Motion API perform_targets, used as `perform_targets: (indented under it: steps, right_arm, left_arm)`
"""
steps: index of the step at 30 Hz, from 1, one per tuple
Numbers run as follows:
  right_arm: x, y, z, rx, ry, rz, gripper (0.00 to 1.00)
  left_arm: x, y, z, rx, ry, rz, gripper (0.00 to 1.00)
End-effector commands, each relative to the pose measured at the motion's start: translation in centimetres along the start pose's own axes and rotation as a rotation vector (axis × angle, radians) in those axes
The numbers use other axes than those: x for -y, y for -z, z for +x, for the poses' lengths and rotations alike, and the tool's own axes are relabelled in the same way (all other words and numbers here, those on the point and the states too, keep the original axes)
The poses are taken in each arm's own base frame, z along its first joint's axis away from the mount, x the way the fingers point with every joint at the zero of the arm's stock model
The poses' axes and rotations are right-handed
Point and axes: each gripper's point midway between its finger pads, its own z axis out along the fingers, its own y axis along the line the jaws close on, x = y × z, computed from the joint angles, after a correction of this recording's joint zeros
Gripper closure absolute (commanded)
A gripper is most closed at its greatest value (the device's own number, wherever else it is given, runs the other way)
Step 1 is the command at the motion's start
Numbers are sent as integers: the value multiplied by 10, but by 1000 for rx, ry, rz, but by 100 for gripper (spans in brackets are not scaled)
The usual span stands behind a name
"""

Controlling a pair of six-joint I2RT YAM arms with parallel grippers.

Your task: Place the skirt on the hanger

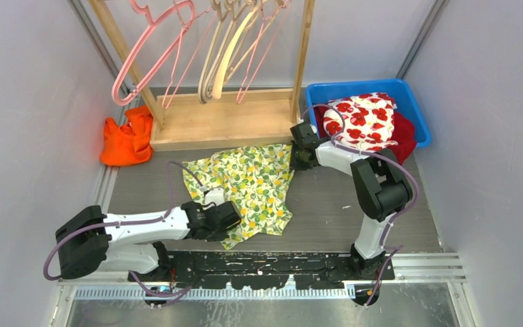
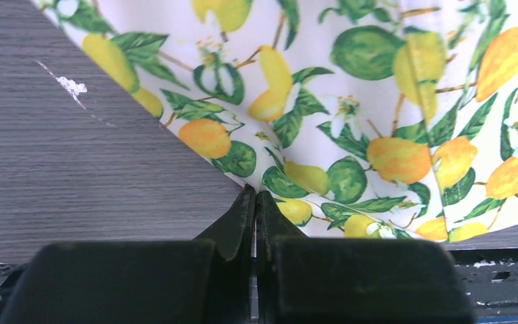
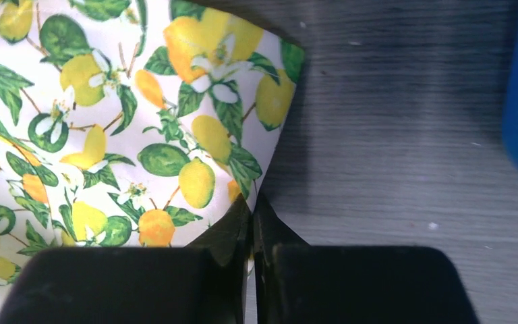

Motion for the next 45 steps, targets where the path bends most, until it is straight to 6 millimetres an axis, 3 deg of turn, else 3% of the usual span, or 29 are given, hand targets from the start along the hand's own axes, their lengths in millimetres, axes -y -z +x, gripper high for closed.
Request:
perform_targets:
  steps: [1,6,16,19,21,25,31,37,45]
  right_arm:
    - [51,25,-13,59,20,184,91]
    - [74,34,-38,104,6,202,91]
    - [98,36,-85,162,-6,233,74]
    - [102,33,-88,148,-9,250,52]
    - [92,40,-86,135,-18,205,45]
    - [61,67,-56,116,-22,83,41]
    - [23,92,42,-22,44,-7,41]
    - [10,113,106,-65,32,-91,42]
    - [13,110,153,-80,8,-97,42]
  left_arm:
    - [-29,-6,8,16,10,-74,100]
    - [-37,-7,12,11,16,-85,100]
    - [-59,-1,13,36,46,-124,100]
    - [-62,6,9,54,64,-123,100]
    - [-65,10,5,71,59,-132,100]
    - [-63,16,-4,94,41,-147,100]
    - [-67,21,-15,113,34,-172,100]
    - [-66,24,-27,112,57,-130,100]
    - [-58,21,-29,109,53,-105,100]
